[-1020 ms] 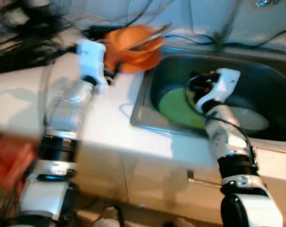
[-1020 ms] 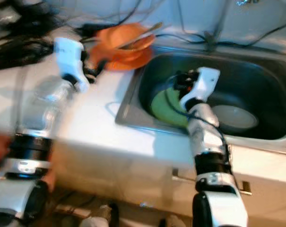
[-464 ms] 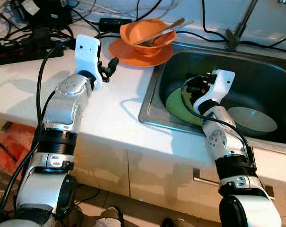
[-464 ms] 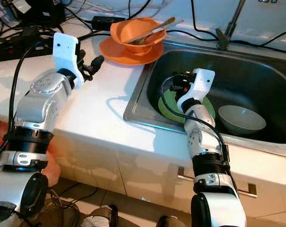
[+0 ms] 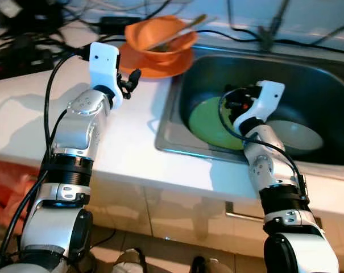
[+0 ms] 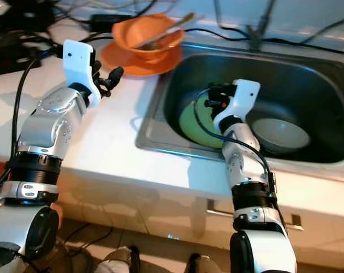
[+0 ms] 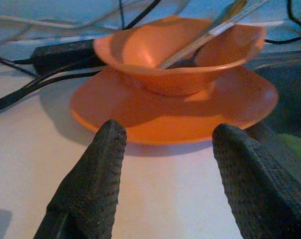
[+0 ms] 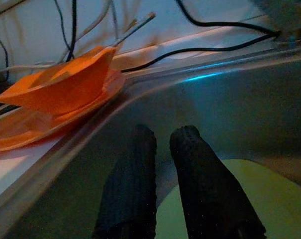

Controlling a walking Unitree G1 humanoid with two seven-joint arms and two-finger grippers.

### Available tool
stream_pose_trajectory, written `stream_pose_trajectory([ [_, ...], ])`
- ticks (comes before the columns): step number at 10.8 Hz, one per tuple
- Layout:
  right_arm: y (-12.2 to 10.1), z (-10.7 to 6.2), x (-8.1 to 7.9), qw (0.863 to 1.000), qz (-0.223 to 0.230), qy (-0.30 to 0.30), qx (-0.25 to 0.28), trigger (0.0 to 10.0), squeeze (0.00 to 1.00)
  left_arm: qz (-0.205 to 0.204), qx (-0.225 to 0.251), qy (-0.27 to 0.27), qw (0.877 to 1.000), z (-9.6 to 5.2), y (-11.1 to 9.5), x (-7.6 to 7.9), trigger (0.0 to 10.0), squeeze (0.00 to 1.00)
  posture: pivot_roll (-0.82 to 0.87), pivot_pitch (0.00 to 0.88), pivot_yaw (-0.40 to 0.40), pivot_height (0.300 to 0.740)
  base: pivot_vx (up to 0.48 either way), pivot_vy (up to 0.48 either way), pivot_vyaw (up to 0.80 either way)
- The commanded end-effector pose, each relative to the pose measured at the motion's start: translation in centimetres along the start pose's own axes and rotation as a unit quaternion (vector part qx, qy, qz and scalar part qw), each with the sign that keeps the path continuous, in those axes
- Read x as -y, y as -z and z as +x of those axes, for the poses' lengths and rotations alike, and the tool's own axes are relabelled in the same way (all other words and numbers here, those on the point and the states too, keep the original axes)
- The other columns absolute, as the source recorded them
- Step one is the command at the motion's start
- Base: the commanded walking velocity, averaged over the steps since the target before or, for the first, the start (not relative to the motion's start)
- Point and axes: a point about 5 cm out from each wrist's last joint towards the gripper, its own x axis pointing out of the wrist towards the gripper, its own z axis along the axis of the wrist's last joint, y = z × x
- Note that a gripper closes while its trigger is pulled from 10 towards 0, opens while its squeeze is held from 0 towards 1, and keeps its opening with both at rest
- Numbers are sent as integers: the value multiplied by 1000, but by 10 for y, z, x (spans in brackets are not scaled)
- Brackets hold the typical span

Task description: Kitchen organization

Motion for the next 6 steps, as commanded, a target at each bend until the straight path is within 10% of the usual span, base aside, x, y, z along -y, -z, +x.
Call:
stream_pose_trajectory([
  [1, 2, -1, 2, 1000, 2, 4, -4, 10000, 0, 0, 8, 0, 1000, 1, -5, 1, 10000, 0, 64, 132, -8, 740, 0, 0, 0],
  [6, 2, -2, 3, 1000, 5, 4, -6, 10000, 0, -5, 8, -2, 1000, 1, -4, 1, 10000, 0, 61, 133, -10, 740, 51, 0, 0],
])
